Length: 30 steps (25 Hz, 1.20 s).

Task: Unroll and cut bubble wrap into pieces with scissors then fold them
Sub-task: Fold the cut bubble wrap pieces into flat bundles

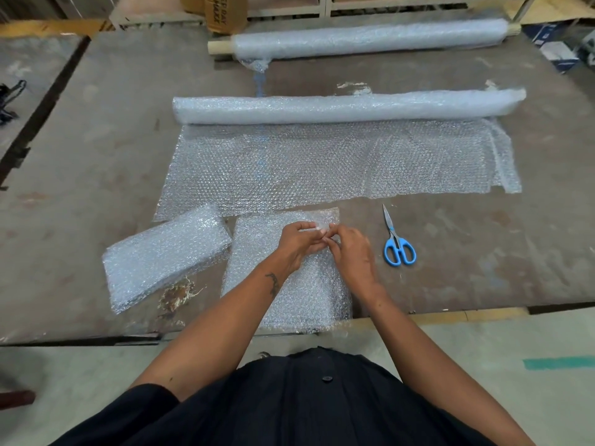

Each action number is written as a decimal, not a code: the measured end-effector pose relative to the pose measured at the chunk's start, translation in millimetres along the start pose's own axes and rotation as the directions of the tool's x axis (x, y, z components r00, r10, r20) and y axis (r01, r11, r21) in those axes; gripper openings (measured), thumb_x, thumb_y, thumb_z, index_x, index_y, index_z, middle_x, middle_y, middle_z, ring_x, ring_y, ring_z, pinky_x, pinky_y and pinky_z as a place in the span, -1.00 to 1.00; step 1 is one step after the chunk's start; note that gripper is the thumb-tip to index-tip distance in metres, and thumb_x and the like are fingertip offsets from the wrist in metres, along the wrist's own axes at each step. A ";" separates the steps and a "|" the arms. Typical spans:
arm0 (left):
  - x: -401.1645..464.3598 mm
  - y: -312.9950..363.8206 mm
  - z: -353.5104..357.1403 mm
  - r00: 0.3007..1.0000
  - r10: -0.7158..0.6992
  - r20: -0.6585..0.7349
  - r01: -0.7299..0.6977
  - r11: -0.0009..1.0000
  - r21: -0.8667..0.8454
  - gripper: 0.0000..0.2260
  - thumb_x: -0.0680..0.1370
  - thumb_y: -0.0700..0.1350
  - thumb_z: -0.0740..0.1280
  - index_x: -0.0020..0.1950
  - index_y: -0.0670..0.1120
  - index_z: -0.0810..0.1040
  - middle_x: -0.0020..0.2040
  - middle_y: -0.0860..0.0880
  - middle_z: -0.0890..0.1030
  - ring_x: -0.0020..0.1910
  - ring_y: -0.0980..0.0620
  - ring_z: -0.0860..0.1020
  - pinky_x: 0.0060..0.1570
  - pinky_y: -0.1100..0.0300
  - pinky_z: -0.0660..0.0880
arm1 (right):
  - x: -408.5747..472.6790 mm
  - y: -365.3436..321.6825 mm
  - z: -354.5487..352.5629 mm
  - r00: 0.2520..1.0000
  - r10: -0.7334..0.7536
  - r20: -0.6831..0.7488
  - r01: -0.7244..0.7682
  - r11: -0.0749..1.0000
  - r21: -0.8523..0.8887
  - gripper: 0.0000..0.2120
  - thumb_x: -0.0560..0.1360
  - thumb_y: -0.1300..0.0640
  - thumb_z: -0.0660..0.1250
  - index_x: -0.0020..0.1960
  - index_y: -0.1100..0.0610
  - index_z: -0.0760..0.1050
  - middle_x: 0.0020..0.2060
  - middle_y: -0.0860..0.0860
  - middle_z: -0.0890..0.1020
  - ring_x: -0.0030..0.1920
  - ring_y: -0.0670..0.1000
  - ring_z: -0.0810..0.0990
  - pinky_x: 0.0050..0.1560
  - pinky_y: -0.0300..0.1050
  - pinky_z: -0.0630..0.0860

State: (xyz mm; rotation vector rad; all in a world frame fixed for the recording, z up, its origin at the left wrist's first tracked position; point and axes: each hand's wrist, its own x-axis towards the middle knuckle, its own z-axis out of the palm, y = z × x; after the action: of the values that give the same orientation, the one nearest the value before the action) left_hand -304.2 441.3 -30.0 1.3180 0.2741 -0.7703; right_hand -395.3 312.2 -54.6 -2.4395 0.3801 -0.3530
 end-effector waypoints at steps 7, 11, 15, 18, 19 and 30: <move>-2.6 -5.6 -4.6 0.998 0.044 -0.054 -0.043 0.999 0.033 -0.56 0.55 -0.37 0.50 0.38 -0.31 0.45 0.06 -0.33 0.71 -0.05 -0.18 0.75 0.00 0.03 0.72 | 1.4 5.9 -4.7 0.994 -0.014 0.108 0.010 0.999 0.041 -0.68 0.72 -0.14 0.27 0.38 -0.02 0.53 0.42 -0.07 0.57 0.36 -0.05 0.55 0.51 0.14 0.38; -6.8 -10.8 -5.4 0.982 0.167 -0.087 -0.154 0.979 0.137 -0.52 0.58 -0.23 0.53 0.38 -0.12 0.35 0.06 -0.23 0.70 -0.09 -0.08 0.75 -0.05 0.07 0.70 | 2.5 8.2 -5.5 0.975 -0.081 0.206 0.115 0.980 -0.160 -0.52 0.60 -0.22 0.39 0.48 -0.14 0.47 0.45 -0.12 0.50 0.47 -0.05 0.40 0.38 0.01 0.16; -8.7 -17.6 -10.7 0.945 0.328 0.013 -0.309 0.876 0.370 -0.62 0.60 -0.16 0.51 0.31 0.01 0.42 -0.16 -0.06 0.67 -0.15 0.01 0.69 -0.02 0.05 0.68 | 14.6 6.9 -9.2 0.975 -0.007 0.221 0.070 0.958 -0.277 -0.62 0.61 -0.02 0.38 0.42 -0.19 0.52 0.39 0.03 0.44 0.47 0.06 0.33 0.40 0.18 0.20; -10.6 -19.2 -14.8 0.949 0.316 0.023 -0.301 0.878 0.372 -0.76 0.62 -0.22 0.48 0.24 -0.04 0.56 -0.12 -0.10 0.68 -0.07 -0.05 0.71 0.04 0.05 0.70 | 24.3 9.1 -19.4 0.949 0.098 0.300 -0.055 0.988 -0.147 -0.51 0.58 -0.22 0.12 0.41 -0.13 0.57 0.34 0.03 0.48 0.42 0.04 0.35 0.43 0.21 0.16; -11.4 -19.4 -16.6 0.953 0.303 0.022 -0.291 0.886 0.361 -0.79 0.62 -0.26 0.46 0.22 -0.07 0.60 -0.09 -0.12 0.67 -0.05 -0.07 0.71 0.06 0.04 0.70 | 26.5 10.8 -21.2 0.950 0.114 0.289 -0.101 0.993 -0.058 -0.43 0.56 -0.25 0.03 0.35 -0.08 0.63 0.27 -0.01 0.54 0.34 0.01 0.40 0.39 0.19 0.16; -26.7 -18.2 -35.5 0.967 0.224 0.123 -0.249 0.934 0.256 -0.47 0.59 -0.44 0.36 0.47 0.02 0.59 0.39 -0.10 0.56 -0.05 0.02 0.63 0.14 0.03 0.65 | 47.1 30.6 5.0 0.960 0.244 0.135 -0.256 0.963 0.088 -0.86 0.54 0.00 0.45 0.09 -0.17 0.64 -0.13 -0.21 0.67 -0.06 -0.13 0.67 0.20 0.23 0.61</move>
State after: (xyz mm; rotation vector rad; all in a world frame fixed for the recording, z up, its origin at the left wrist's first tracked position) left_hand -326.9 482.9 -37.4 1.5344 -0.0682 -0.6764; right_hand -355.7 275.2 -70.3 -2.2637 0.5937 -0.1087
